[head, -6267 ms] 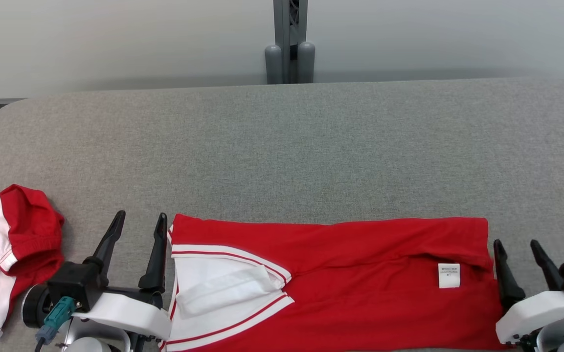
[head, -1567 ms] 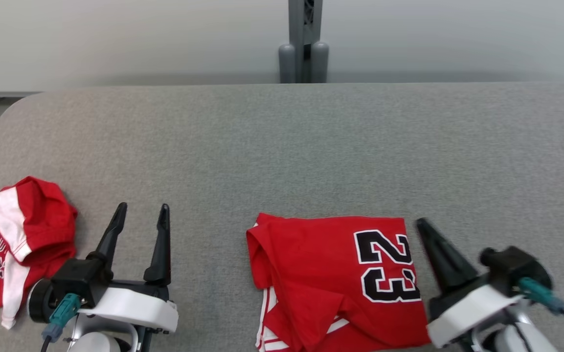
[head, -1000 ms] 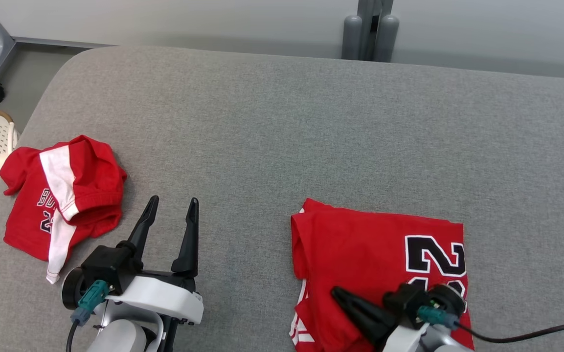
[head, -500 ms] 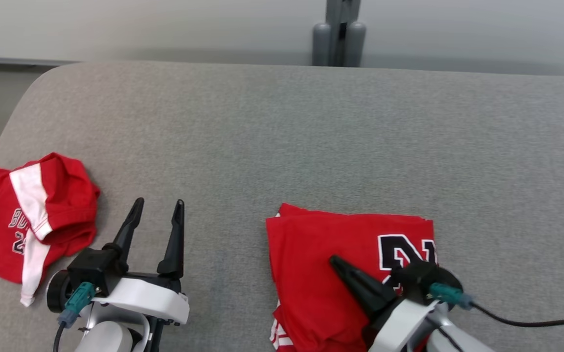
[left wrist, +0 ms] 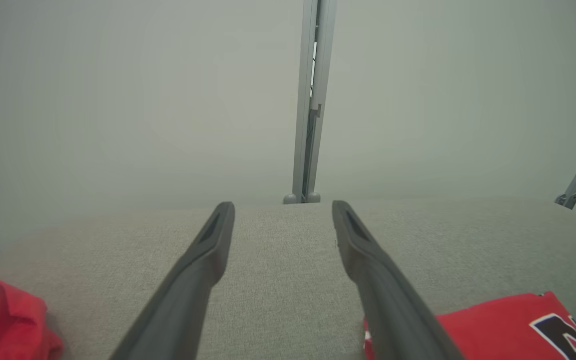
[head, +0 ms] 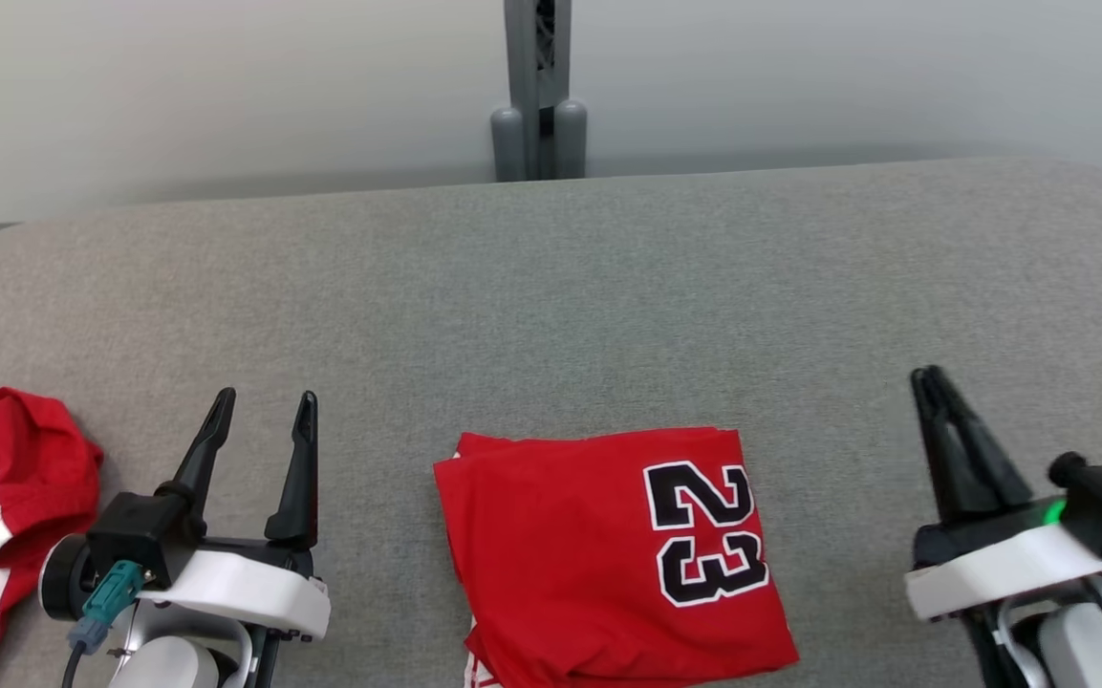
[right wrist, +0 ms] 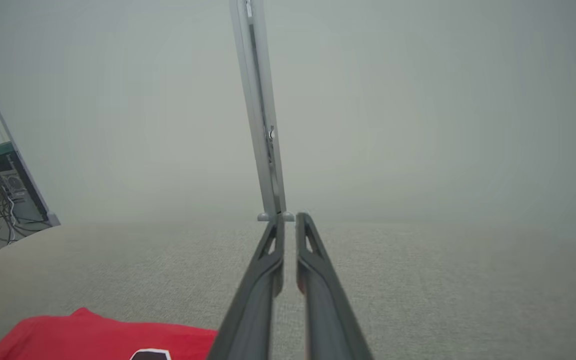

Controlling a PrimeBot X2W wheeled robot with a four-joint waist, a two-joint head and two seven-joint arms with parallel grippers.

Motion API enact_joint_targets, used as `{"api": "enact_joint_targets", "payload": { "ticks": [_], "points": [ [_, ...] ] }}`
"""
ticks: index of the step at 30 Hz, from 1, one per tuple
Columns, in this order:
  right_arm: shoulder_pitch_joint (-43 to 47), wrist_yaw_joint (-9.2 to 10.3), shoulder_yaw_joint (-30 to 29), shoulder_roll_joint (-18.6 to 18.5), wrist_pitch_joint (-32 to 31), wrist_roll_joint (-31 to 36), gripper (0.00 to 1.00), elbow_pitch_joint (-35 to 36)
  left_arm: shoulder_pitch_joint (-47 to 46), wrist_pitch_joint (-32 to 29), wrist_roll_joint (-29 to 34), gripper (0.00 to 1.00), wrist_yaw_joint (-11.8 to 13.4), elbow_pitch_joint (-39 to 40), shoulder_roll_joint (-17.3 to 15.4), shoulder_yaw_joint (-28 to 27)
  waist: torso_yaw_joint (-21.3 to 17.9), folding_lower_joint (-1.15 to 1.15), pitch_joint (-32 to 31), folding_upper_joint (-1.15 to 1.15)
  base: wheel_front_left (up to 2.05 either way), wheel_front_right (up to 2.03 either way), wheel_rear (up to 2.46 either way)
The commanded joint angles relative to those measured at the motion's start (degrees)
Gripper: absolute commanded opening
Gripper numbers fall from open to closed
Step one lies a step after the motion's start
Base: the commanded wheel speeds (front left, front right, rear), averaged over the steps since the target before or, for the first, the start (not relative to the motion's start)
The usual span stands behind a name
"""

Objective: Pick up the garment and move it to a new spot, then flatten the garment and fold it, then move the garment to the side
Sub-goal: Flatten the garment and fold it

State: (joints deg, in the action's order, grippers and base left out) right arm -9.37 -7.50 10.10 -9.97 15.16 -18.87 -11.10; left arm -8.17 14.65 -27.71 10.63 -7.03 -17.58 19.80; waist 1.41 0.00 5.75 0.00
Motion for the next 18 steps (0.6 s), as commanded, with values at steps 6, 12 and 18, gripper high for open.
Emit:
{"api": "enact_joint_targets", "payload": {
  "ticks": [6, 12, 18],
  "points": [
    [2.9, 0.02, -8.7, 0.8, -2.4, 4.0, 1.0, 2.0, 1.9, -0.5, 0.4, 1.0, 0.7, 1.2, -1.1, 0.0, -1.8, 0.0, -2.0, 0.0, 0.0, 0.0, 0.0],
    [5.9, 0.02, -12.7, 1.9, -4.1, 4.9, 1.0, 2.2, 3.7, -1.3, 0.0, 1.0, 1.7, 2.0, -1.7, -0.2, -1.6, 0.0, -2.7, 0.0, 0.0, 0.0, 0.0],
    [6.4, 0.02, -13.1, 2.5, -4.6, 5.0, 1.0, 2.5, 5.0, -1.9, -0.1, 1.0, 2.5, 3.6, -2.4, 0.0, -1.0, 0.0, -2.2, 0.0, 0.0, 0.0, 0.0]
  ]
}}
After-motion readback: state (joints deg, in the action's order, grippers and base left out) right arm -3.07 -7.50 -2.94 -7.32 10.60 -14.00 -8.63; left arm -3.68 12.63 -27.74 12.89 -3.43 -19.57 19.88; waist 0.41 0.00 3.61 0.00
